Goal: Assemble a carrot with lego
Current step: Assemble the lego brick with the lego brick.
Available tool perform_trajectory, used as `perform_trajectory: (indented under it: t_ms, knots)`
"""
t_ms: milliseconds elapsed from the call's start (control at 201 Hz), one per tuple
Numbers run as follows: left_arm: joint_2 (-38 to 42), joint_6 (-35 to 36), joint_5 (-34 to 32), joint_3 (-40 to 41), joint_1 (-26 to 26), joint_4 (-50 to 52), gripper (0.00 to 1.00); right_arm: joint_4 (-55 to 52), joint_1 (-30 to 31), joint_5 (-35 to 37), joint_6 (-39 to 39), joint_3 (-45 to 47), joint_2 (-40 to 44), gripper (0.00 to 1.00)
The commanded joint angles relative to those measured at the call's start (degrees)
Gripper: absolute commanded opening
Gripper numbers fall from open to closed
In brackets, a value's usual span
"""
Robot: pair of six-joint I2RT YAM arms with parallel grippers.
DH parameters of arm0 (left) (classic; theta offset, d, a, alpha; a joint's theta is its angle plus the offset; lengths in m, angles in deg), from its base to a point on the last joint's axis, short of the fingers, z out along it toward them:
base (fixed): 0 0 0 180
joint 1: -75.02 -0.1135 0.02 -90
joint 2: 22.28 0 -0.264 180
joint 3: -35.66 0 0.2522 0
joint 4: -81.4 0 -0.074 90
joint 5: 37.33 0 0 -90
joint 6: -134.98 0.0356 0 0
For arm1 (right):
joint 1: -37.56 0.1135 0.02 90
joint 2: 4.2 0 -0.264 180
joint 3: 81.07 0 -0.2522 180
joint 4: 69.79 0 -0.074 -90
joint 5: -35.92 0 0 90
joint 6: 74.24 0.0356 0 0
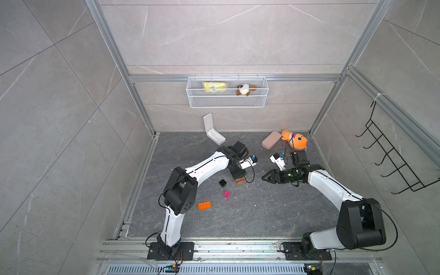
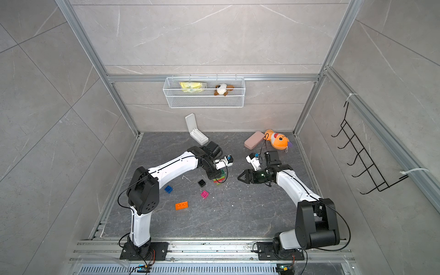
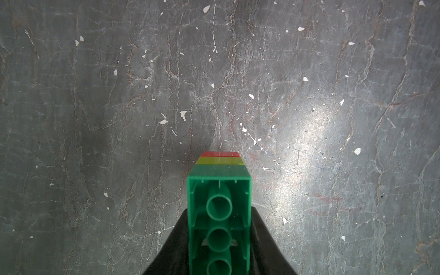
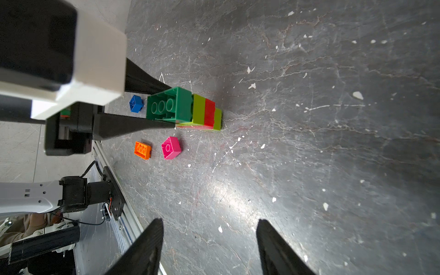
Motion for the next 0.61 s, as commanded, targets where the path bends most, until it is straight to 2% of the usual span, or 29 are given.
perform_trajectory:
  t_ms: [0,602]
  knots:
    - [-0.21,-1.55,-1.05,-2.11,0.49,2.16,0.22,-0.13,0.01,0.26,0.01,-0.19,-0.62,0.65]
    - [-0.88,-3.44,-2.85,-2.95,1.34,4.29,0.25,-0.13,0.02,0.33,0.04,-0.38,-1.06,0.65]
